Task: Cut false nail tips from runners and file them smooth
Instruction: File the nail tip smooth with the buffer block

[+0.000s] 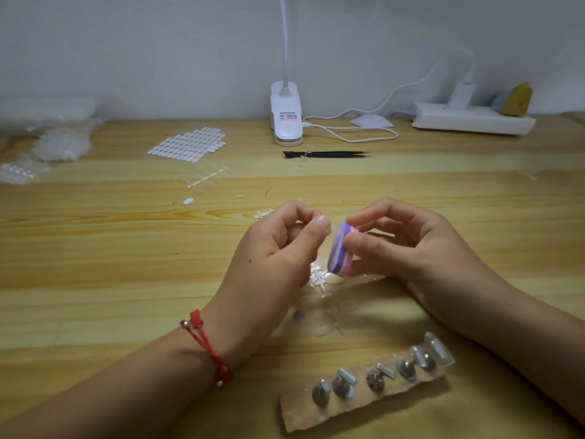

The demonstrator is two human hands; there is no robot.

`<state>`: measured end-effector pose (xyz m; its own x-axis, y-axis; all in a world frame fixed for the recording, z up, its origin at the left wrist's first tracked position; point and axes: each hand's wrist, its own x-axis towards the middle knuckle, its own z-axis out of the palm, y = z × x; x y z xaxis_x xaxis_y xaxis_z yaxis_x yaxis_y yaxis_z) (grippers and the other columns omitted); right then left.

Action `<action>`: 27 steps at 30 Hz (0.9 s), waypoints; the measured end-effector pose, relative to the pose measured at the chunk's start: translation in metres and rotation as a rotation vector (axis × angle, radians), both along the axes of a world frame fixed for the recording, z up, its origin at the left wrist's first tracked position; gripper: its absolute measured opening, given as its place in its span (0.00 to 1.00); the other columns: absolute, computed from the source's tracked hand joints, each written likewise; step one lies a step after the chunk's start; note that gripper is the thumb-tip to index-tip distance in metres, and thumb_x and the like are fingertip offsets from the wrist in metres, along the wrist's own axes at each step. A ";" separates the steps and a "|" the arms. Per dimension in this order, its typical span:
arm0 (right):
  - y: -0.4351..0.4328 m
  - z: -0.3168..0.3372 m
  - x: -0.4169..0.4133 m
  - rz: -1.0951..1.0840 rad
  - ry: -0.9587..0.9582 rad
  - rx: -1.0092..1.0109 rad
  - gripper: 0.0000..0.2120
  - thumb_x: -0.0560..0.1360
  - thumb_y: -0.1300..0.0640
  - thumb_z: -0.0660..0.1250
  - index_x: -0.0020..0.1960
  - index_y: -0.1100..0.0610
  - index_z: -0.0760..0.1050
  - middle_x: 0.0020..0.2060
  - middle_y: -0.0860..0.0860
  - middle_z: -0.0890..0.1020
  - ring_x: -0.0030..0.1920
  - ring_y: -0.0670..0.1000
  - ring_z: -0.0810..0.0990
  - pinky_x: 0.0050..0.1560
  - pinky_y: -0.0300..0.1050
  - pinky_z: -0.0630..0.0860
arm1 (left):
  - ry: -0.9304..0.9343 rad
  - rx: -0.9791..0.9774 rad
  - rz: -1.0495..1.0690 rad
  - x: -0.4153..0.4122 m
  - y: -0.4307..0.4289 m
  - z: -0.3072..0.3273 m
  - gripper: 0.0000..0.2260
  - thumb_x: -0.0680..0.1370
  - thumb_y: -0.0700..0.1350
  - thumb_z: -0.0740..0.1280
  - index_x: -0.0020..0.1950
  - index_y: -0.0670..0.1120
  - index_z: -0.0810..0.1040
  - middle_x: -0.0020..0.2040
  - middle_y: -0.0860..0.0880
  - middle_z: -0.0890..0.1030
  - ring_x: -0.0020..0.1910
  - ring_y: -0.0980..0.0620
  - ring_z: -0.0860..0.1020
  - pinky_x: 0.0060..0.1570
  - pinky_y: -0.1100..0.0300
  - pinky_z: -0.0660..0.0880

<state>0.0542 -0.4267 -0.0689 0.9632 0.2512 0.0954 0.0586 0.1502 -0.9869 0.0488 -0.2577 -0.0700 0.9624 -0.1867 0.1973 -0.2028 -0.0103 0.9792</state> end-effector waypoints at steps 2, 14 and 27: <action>0.000 -0.001 0.000 -0.025 -0.003 0.018 0.10 0.60 0.54 0.77 0.40 0.53 0.83 0.39 0.55 0.84 0.38 0.54 0.85 0.39 0.42 0.81 | 0.005 0.018 -0.017 0.000 0.000 0.000 0.08 0.79 0.41 0.61 0.41 0.41 0.73 0.25 0.53 0.64 0.22 0.56 0.60 0.22 0.67 0.60; -0.002 0.000 0.003 0.005 0.053 0.081 0.11 0.60 0.53 0.76 0.43 0.52 0.85 0.39 0.53 0.86 0.38 0.50 0.85 0.38 0.39 0.80 | 0.033 0.021 -0.015 -0.002 -0.001 0.002 0.08 0.79 0.41 0.62 0.40 0.42 0.74 0.24 0.54 0.64 0.22 0.57 0.60 0.21 0.68 0.60; -0.003 -0.001 0.000 0.103 0.073 0.008 0.17 0.62 0.49 0.76 0.50 0.50 0.86 0.44 0.55 0.87 0.39 0.50 0.85 0.40 0.40 0.80 | 0.032 0.018 0.025 -0.002 0.001 0.001 0.10 0.78 0.43 0.66 0.36 0.45 0.77 0.23 0.51 0.62 0.21 0.56 0.59 0.21 0.70 0.59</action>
